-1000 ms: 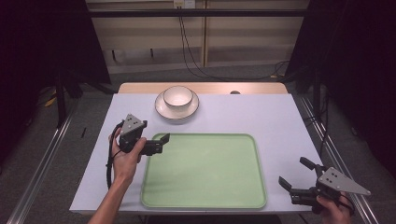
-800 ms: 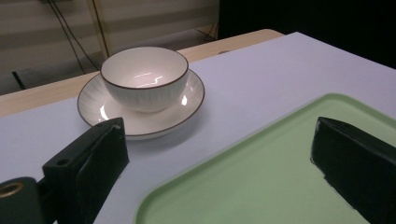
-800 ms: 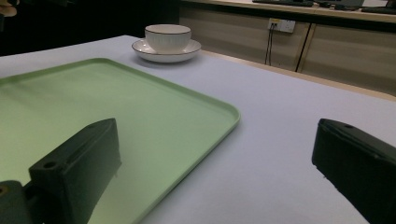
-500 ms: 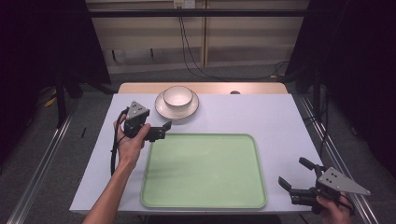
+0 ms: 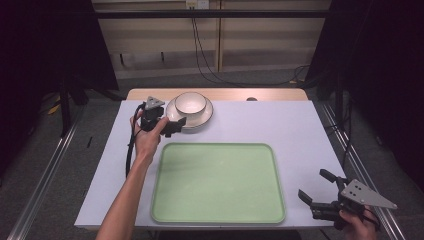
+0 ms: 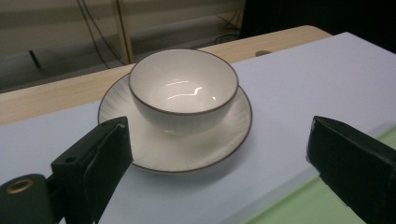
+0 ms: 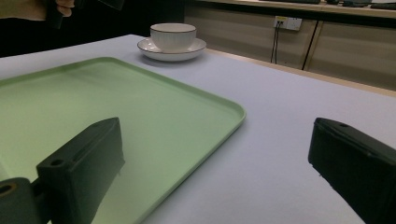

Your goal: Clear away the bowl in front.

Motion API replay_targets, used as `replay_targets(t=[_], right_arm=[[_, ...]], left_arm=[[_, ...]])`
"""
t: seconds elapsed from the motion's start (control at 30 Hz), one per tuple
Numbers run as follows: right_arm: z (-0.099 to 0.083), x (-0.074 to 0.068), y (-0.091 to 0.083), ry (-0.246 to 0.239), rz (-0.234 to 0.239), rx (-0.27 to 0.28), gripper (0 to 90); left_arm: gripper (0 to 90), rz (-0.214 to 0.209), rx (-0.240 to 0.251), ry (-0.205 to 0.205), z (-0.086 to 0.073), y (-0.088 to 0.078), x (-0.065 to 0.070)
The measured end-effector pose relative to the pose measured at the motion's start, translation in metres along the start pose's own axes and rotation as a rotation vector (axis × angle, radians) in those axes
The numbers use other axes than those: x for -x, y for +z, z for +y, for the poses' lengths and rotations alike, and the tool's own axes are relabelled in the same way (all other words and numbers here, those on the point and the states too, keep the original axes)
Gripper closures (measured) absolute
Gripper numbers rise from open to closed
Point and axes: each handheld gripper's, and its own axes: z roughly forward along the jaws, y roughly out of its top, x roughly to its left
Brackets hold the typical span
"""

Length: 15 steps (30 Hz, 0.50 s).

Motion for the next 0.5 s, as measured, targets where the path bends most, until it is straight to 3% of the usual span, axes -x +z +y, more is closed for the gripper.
replay_targets(t=[0.1, 0.27, 0.43, 0.47, 0.5], right_arm=[[0.0, -0.001, 0.001, 0.001, 0.007, 0.003, 2.7], [-0.001, 0.0, 0.001, 0.004, 0.013, -0.003, 2.7], [-0.001, -0.001, 0.001, 0.011, 0.012, -0.009, 2.7], [0.0, -0.001, 0.002, 0.006, 0.012, -0.009, 2.7], [0.0, -0.001, 0.002, 0.006, 0.012, -0.009, 2.7]], left_arm=[[6.7, 0.023, -0.03, 0.019, 0.007, 0.008, -0.002], [6.8, 0.008, -0.035, 0.008, 0.015, 0.015, -0.008], [8.0, 0.05, -0.072, 0.044, 0.021, 0.029, -0.011], [8.6, 0.035, -0.058, 0.001, 0.022, 0.034, -0.013], [8.6, 0.035, -0.058, 0.001, 0.022, 0.034, -0.013]])
